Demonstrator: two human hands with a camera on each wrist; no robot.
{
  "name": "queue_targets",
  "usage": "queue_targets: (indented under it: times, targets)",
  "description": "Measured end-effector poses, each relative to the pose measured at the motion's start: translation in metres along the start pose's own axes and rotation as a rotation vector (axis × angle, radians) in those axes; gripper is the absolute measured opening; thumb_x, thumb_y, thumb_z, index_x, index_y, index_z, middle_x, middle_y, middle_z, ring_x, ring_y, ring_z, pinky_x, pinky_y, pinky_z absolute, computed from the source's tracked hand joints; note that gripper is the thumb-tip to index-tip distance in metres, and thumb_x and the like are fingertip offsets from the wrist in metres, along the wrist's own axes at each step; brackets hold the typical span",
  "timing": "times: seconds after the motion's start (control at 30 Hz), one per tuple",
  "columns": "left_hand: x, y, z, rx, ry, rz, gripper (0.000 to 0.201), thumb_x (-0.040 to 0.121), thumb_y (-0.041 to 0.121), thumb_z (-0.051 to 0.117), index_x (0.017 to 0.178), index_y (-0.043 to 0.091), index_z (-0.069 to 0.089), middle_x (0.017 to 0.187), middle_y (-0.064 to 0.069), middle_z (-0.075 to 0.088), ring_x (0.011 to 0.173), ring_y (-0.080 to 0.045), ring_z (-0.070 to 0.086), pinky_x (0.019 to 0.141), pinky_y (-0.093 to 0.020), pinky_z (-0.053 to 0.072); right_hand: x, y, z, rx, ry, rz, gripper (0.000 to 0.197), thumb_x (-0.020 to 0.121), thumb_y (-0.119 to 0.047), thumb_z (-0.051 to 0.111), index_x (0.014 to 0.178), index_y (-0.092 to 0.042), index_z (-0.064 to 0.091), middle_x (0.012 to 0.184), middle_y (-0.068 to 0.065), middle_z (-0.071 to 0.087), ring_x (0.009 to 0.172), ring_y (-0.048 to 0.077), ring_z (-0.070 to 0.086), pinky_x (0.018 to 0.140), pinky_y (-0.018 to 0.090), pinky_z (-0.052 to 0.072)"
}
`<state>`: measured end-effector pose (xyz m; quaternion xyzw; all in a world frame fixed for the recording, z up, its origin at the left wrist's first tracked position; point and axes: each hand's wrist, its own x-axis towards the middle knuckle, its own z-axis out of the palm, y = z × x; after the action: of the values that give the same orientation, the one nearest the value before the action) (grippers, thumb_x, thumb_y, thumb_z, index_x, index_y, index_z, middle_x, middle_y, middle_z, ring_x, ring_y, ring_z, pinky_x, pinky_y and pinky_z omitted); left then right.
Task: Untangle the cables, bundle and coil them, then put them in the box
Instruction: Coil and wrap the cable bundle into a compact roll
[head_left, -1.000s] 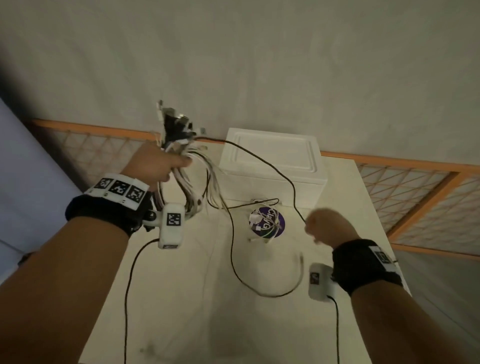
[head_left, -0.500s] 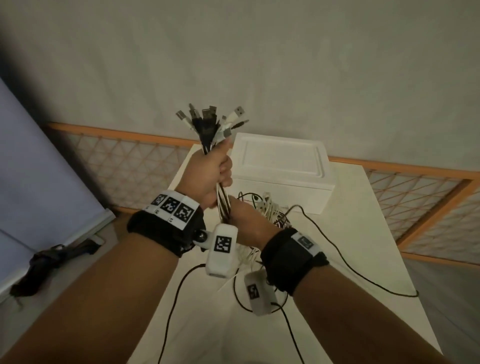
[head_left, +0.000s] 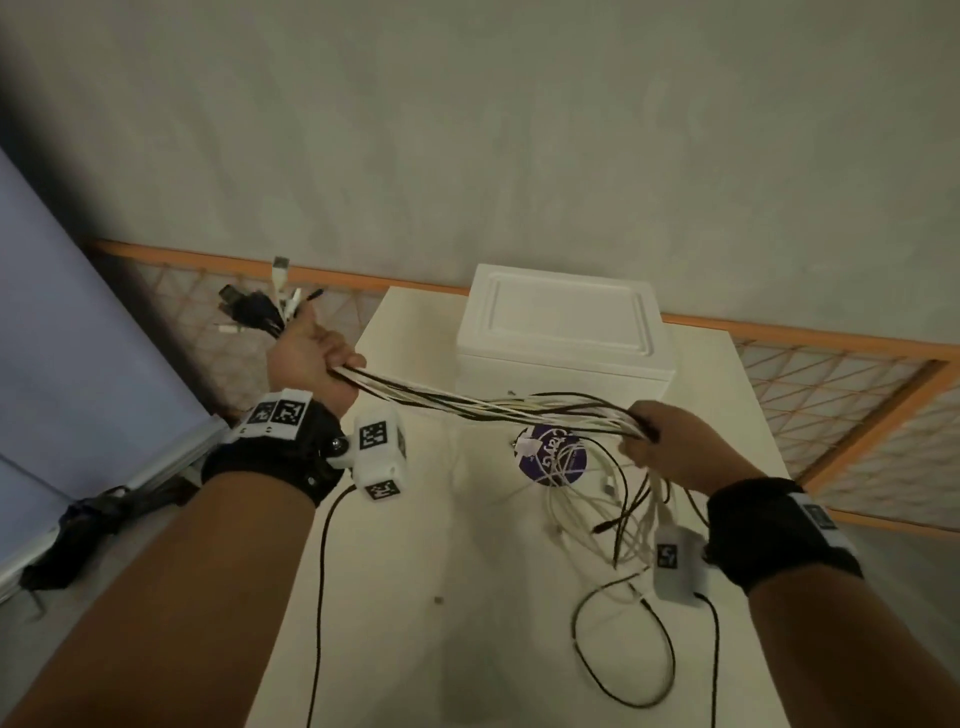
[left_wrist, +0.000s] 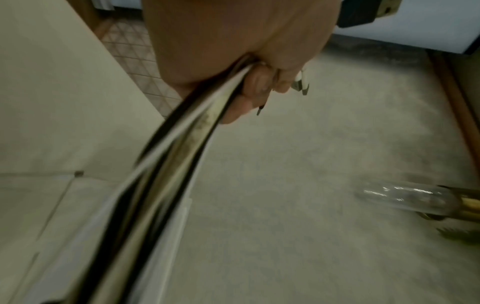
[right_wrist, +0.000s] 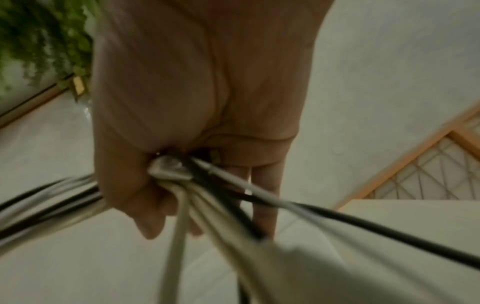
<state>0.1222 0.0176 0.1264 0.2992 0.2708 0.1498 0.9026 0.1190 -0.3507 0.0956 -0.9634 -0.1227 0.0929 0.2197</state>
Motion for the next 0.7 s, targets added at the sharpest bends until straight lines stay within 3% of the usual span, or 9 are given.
queue_targets:
  times: [0.13, 0.23, 0.3, 0.37, 0.43, 0.5, 0.6, 0.7]
  targets:
    - [0.001, -0.025, -0.017, 0.031, -0.04, -0.065, 0.045, 0.099, 0.032, 0.05, 0.057, 0.017, 0.039, 0.044, 0.004, 0.038, 0.04, -0.012, 0.042, 0.054, -0.025, 0.047, -0.011, 0.008, -0.047, -0.126, 0.219, -0.046, 0.017, 0.081, -0.012, 0.065, 0.096, -0.02, 0.064, 0.081, 0.003, 0.063, 0.077, 0.023, 0.059, 0.064, 0.028, 0.04]
    - [-0.003, -0.045, -0.032, 0.027, -0.038, -0.112, 0.039, 0.099, 0.028, 0.051, 0.063, 0.013, 0.046, 0.051, 0.001, 0.047, 0.051, -0.013, 0.051, 0.073, -0.031, 0.052, -0.014, 0.007, -0.068, -0.267, 0.314, -0.038, 0.017, 0.081, -0.015, 0.065, 0.094, -0.025, 0.065, 0.077, -0.002, 0.057, 0.072, 0.02, 0.055, 0.062, 0.03, 0.039]
    - [-0.002, -0.054, -0.042, -0.033, -0.034, -0.13, 0.031, 0.098, 0.027, 0.052, 0.07, 0.014, 0.05, 0.051, 0.004, 0.047, 0.045, -0.009, 0.048, 0.067, -0.028, 0.052, -0.01, 0.003, -0.06, -0.363, 0.198, 0.004, 0.016, 0.081, -0.027, 0.066, 0.097, -0.029, 0.063, 0.084, -0.005, 0.062, 0.076, 0.018, 0.057, 0.065, 0.03, 0.044]
    - [-0.005, -0.059, -0.048, -0.02, -0.041, -0.141, 0.023, 0.096, 0.028, 0.055, 0.076, 0.018, 0.052, 0.048, 0.007, 0.038, 0.038, -0.008, 0.038, 0.053, -0.025, 0.047, -0.006, -0.001, -0.04, -0.45, -0.015, 0.04, 0.046, 0.072, -0.05, 0.072, 0.114, -0.035, 0.057, 0.113, -0.008, 0.063, 0.1, 0.016, 0.059, 0.085, 0.032, 0.046]
    - [-0.015, -0.068, -0.047, 0.155, -0.083, -0.113, 0.027, 0.09, 0.024, 0.064, 0.067, 0.019, 0.05, 0.046, 0.008, 0.031, 0.037, -0.008, 0.031, 0.052, -0.026, 0.039, -0.002, -0.019, -0.022, -0.234, -0.155, 0.025, 0.088, 0.057, -0.063, 0.077, 0.134, -0.037, 0.045, 0.134, -0.009, 0.05, 0.123, 0.013, 0.048, 0.101, 0.03, 0.037]
    - [-0.035, -0.079, -0.04, 0.439, -0.158, -0.047, 0.029, 0.079, 0.016, 0.075, 0.059, 0.019, 0.055, 0.043, 0.009, 0.038, 0.041, -0.009, 0.036, 0.056, -0.029, 0.037, 0.001, -0.051, -0.005, 0.192, -0.135, -0.044, 0.098, 0.05, -0.064, 0.077, 0.138, -0.037, 0.04, 0.137, -0.011, 0.047, 0.125, 0.009, 0.045, 0.096, 0.021, 0.038]
    - [-0.062, -0.093, -0.031, 0.772, -0.368, 0.083, 0.014, 0.076, 0.01, 0.076, 0.072, 0.02, 0.068, 0.056, 0.01, 0.061, 0.056, -0.012, 0.05, 0.06, -0.029, 0.044, 0.007, -0.11, 0.02, 0.646, -0.089, -0.136, 0.081, 0.067, -0.056, 0.065, 0.14, -0.035, 0.037, 0.133, -0.009, 0.05, 0.113, 0.005, 0.054, 0.08, 0.01, 0.042]
    - [-0.074, -0.099, -0.031, 0.848, -0.496, 0.101, 0.021, 0.082, 0.003, 0.07, 0.091, 0.022, 0.068, 0.077, 0.004, 0.069, 0.065, -0.009, 0.058, 0.061, -0.025, 0.049, 0.013, -0.151, 0.037, 0.845, -0.098, -0.198, 0.055, 0.087, -0.052, 0.047, 0.139, -0.034, 0.04, 0.133, -0.01, 0.053, 0.111, 0.0, 0.053, 0.093, 0.019, 0.042]
